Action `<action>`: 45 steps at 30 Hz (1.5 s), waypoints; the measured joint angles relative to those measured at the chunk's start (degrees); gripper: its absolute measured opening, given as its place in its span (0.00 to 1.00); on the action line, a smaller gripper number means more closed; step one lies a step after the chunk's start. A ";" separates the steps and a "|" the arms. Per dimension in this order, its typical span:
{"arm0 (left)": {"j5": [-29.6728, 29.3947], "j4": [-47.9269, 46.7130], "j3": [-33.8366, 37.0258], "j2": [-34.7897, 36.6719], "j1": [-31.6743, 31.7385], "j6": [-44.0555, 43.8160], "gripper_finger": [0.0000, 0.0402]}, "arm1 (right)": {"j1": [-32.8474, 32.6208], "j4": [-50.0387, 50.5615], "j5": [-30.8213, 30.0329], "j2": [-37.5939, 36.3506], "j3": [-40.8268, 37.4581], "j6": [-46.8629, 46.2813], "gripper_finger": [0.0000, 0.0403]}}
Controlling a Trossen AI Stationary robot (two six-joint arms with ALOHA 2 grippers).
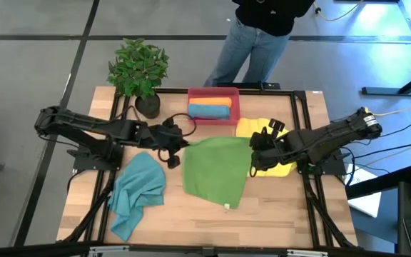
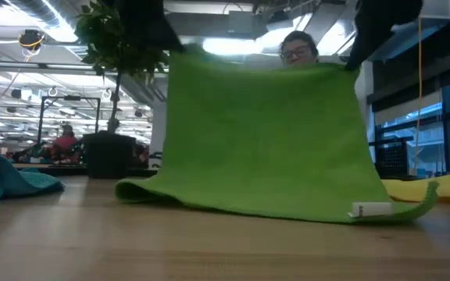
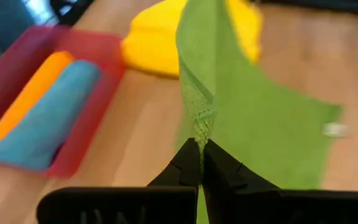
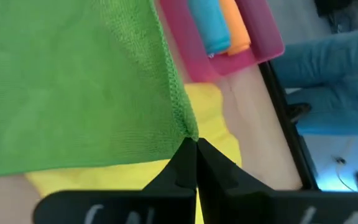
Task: Roll microfiber towels into tight, uniform cylinder then place into a basket
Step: Fold the green towel
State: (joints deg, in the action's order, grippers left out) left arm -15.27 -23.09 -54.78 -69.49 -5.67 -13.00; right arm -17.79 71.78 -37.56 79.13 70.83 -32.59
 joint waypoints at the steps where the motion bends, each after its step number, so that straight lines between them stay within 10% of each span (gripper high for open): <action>1: 0.60 0.01 -0.50 0.47 -1.03 -0.29 0.00 | -0.53 -0.02 0.16 -0.43 0.17 -0.14 0.00; 11: 0.98 -1.42 -1.31 -1.07 -8.75 -3.87 0.00 | -3.60 1.16 1.55 -1.00 -0.82 -4.26 0.00; 26: -1.68 -1.96 -1.33 -8.88 8.44 17.21 0.00 | 0.39 2.79 -0.03 -1.28 -1.94 -4.55 0.00; 45: -1.99 14.75 17.77 -8.88 -10.07 18.02 0.00 | -19.08 -61.94 17.50 1.32 -27.83 -2.33 0.00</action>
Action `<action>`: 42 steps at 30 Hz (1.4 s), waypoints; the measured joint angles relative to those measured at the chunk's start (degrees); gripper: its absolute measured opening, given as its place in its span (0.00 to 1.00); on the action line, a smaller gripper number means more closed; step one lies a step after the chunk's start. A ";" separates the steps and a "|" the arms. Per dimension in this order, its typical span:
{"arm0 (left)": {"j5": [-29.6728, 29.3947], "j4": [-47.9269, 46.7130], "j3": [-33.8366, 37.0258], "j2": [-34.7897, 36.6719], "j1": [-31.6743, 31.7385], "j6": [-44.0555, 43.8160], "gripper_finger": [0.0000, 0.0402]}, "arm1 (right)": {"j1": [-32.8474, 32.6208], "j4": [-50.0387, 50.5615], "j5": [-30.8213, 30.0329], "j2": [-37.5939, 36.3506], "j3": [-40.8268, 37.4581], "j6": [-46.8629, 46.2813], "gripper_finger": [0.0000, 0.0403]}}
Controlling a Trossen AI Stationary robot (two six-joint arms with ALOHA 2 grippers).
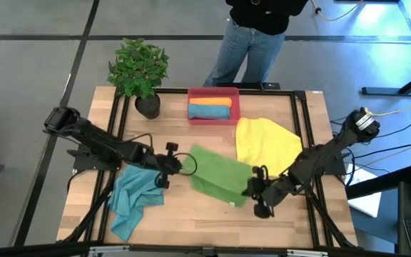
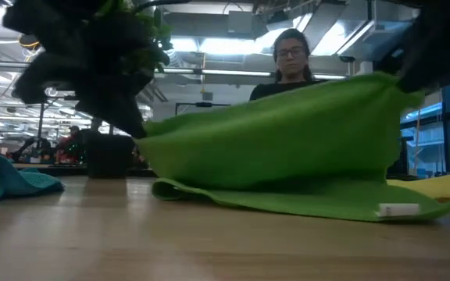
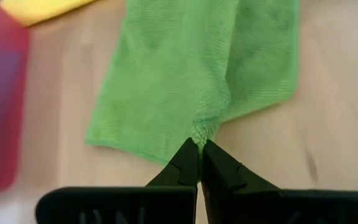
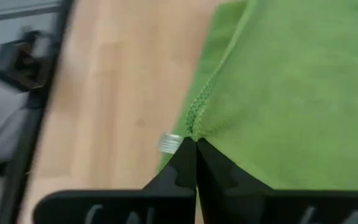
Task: Roll microfiber towels into tight, uniform cylinder then place into a basket
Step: Fold the green towel
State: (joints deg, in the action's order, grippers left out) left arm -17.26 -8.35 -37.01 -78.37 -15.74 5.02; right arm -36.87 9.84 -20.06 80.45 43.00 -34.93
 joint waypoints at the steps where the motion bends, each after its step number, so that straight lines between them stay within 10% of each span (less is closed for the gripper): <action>1: 0.02 1.16 0.63 0.00 -0.59 -0.32 0.00 | -0.50 -1.64 1.44 0.75 -0.07 0.38 0.00; 8: 3.25 8.35 3.58 -1.88 -1.90 -0.38 0.00 | -1.84 -4.39 5.78 6.20 -0.19 -1.65 0.03; 17: 10.90 12.77 3.01 -7.07 -3.08 -0.14 0.13 | -2.00 -5.32 10.92 9.28 0.07 -3.52 0.32; 24: 10.64 11.27 -0.23 -5.36 -3.44 -0.26 0.28 | -1.58 6.52 2.72 5.69 2.78 -3.42 0.46; 28: 8.27 11.18 -2.82 -2.28 -3.33 2.05 0.30 | 1.02 10.36 -5.23 6.14 3.28 -6.66 0.43; 42: 4.22 10.48 -3.56 -3.02 2.45 1.09 0.30 | 5.87 14.47 5.25 17.37 3.18 -9.85 0.12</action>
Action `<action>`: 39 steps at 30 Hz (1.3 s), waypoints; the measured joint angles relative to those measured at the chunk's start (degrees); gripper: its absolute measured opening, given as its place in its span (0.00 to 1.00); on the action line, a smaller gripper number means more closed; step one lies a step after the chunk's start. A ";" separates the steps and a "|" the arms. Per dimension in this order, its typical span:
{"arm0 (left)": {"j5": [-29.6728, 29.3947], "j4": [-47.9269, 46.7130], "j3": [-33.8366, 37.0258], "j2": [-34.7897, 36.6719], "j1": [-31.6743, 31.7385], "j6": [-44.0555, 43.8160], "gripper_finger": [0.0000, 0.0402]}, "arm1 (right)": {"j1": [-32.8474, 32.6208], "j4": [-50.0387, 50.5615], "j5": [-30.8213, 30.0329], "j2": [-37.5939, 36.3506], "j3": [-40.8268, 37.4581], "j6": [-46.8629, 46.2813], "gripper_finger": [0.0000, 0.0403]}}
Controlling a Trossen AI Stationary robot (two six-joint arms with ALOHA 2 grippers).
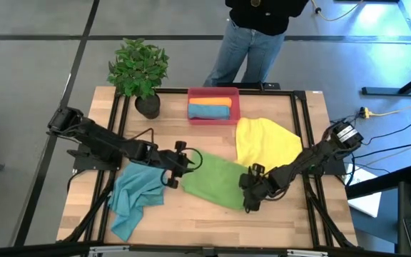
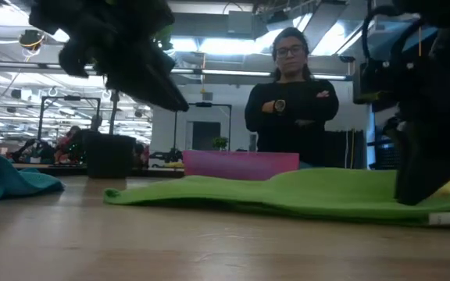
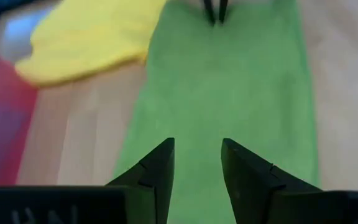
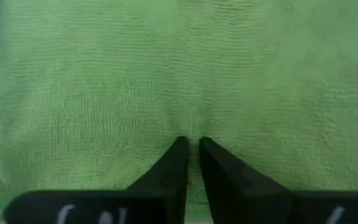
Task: Roll microfiber towels into tight, uniform cylinder then place into a basket
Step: Fold the green towel
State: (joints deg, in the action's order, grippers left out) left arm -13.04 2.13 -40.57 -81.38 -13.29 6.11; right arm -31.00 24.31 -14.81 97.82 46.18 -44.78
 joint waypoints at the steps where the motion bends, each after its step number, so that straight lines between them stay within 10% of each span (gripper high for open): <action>1: 0.01 -0.23 0.12 0.00 0.42 -0.03 0.30 | -0.39 2.13 0.05 -0.03 0.03 -0.67 0.11; 10: 5.96 0.93 0.10 -0.09 7.09 -5.12 0.30 | -1.26 11.31 0.56 -7.68 1.36 3.26 0.11; 22: 25.25 8.08 0.03 -11.10 20.93 -9.12 0.34 | 4.04 21.94 -3.97 -20.56 1.56 1.63 0.46; 39: 39.12 7.15 -10.51 -27.07 27.54 -9.03 0.52 | 19.79 -1.50 18.98 -23.83 -17.05 10.72 0.55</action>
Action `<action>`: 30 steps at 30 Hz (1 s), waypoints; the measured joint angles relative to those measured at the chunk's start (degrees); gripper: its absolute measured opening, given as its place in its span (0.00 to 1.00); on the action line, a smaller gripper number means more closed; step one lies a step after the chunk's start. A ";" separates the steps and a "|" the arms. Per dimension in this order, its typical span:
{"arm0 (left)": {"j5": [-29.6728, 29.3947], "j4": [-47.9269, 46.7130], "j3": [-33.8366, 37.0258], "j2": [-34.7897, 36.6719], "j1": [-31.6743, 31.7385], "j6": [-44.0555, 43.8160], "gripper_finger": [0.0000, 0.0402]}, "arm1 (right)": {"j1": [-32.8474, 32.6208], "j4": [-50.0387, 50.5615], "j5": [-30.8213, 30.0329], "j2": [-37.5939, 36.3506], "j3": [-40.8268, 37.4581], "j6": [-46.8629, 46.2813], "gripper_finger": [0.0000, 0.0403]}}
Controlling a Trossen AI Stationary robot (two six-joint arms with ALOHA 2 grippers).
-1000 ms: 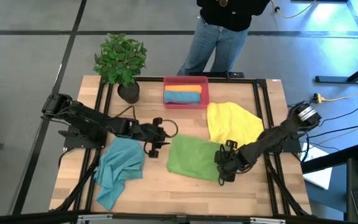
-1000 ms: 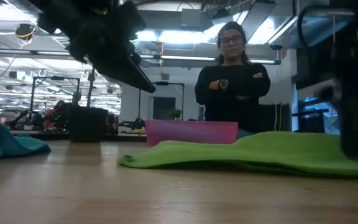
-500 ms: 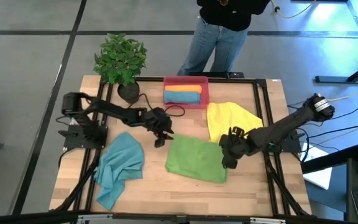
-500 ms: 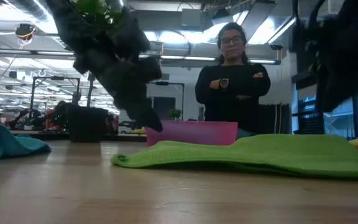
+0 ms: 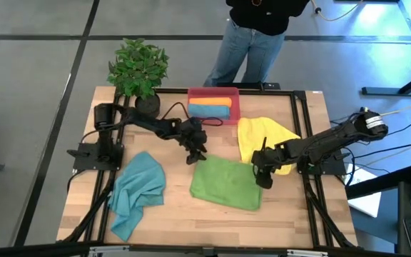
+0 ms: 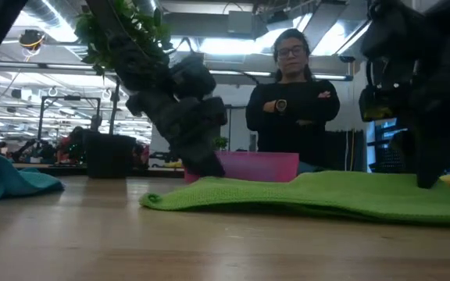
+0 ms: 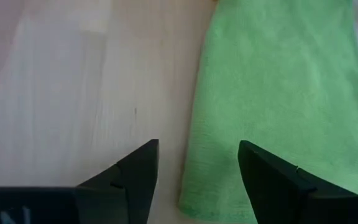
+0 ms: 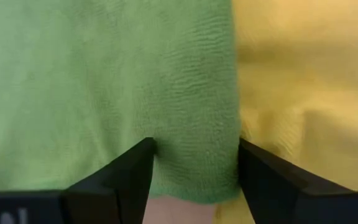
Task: Roll microfiber towels into tight, uniform cylinder then place into a basket
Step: Fold the green towel
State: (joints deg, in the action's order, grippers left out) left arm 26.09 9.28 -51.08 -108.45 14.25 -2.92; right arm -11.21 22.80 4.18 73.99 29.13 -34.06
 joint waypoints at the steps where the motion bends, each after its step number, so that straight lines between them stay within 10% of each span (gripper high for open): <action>1: 0.09 -0.79 -0.18 -0.45 0.21 0.10 0.52 | 0.32 -1.09 0.74 0.06 -0.44 0.06 0.54; 8: 2.08 -2.88 -1.21 -2.42 0.47 1.56 0.46 | 0.92 -1.20 0.90 0.03 -1.30 2.84 0.39; 17: 6.63 -9.27 -2.91 -2.17 0.21 1.91 0.03 | 0.92 1.32 1.08 0.03 1.63 4.77 0.05; 30: -6.58 -27.49 -9.07 13.83 -5.42 7.05 0.00 | 0.90 20.67 -8.73 -0.84 19.64 9.28 0.02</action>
State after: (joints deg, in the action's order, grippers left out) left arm 19.51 -18.21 -60.15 -94.63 8.83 4.13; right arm -10.31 43.47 -4.56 73.15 48.77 -24.77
